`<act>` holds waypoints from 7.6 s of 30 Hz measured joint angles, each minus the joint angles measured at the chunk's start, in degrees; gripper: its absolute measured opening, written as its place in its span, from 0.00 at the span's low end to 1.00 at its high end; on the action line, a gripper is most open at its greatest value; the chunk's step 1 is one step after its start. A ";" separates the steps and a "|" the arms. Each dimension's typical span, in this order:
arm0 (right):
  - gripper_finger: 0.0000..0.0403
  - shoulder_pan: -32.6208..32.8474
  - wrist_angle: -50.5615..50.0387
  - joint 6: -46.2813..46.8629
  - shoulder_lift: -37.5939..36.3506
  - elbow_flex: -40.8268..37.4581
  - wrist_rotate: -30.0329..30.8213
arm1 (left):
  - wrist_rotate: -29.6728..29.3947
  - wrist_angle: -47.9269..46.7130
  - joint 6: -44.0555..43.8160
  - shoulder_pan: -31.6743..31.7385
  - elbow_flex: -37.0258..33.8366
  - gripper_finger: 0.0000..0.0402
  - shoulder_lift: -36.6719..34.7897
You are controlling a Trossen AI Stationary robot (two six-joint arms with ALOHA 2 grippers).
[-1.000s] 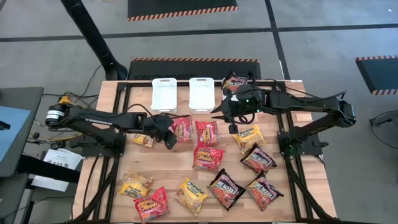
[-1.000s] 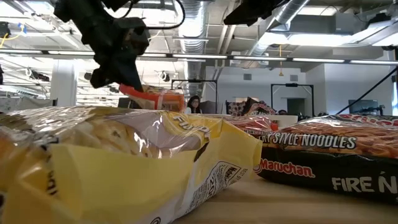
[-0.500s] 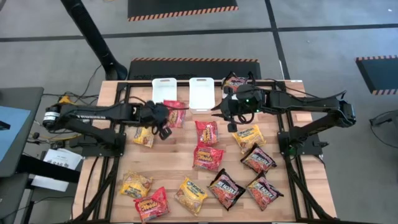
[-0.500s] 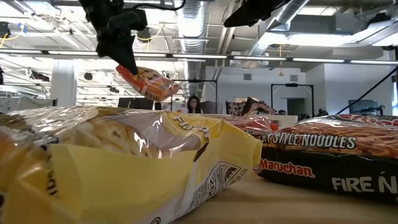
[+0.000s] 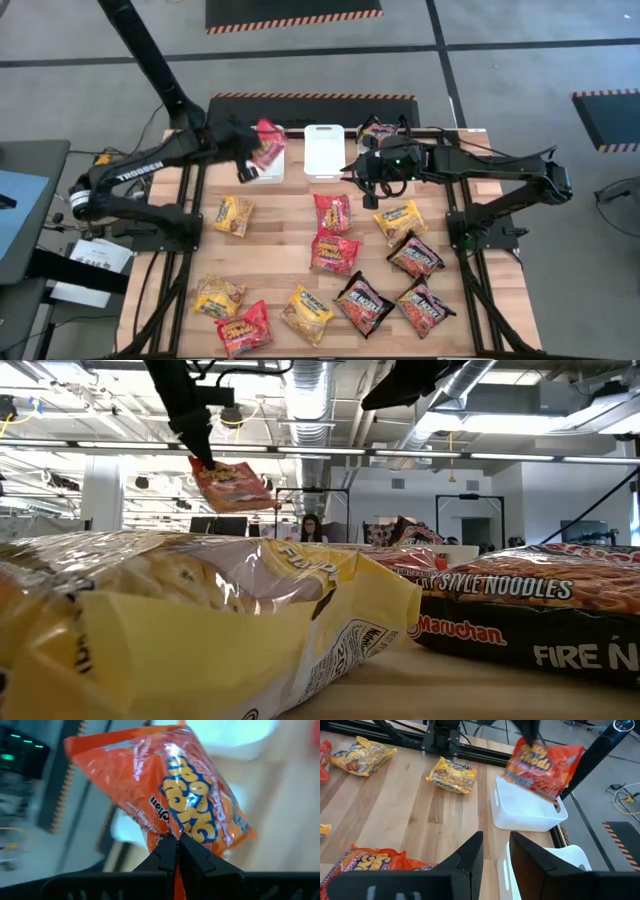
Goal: Sort Maruchan noodles
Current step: Put the orange noodle pack into the left white bin, then put the yellow noodle pack into the middle white bin
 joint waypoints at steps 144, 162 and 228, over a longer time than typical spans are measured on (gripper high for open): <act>0.30 -2.25 -0.33 8.31 0.00 0.00 1.21 | 25.24 0.63 -5.36 20.73 11.31 0.27 28.57; 0.52 1.85 -23.36 20.39 0.00 0.00 1.18 | 50.88 -20.75 -6.79 12.37 25.01 0.27 28.48; 0.33 2.80 -30.96 75.19 9.22 -23.10 -5.93 | 63.81 -19.67 -7.93 0.49 19.28 0.27 28.48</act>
